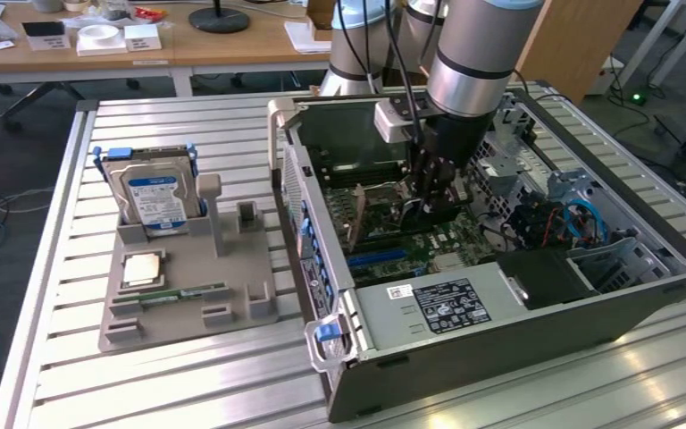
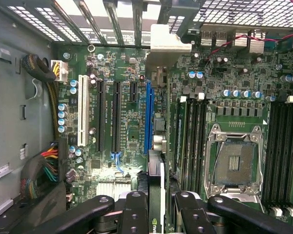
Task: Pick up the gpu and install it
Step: 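Insert the gpu into the slot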
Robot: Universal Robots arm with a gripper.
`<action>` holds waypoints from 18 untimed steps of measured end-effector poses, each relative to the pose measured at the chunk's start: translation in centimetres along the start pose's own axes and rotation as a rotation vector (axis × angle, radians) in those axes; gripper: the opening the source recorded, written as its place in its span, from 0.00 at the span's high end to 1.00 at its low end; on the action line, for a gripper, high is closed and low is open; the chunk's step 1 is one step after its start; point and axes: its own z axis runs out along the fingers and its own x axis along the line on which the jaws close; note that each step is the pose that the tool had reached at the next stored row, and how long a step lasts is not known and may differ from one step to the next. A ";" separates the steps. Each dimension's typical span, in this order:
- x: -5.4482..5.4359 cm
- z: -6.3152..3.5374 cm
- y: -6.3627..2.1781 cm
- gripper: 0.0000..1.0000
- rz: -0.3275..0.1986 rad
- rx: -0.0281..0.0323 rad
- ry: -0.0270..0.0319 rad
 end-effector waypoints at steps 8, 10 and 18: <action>0.0 0.08 0.00 0.74 0.000 0.0000 0.0000; 0.0 0.09 0.00 0.74 0.000 -0.0001 0.0001; 0.0 0.33 0.12 0.74 0.000 0.0000 -0.0001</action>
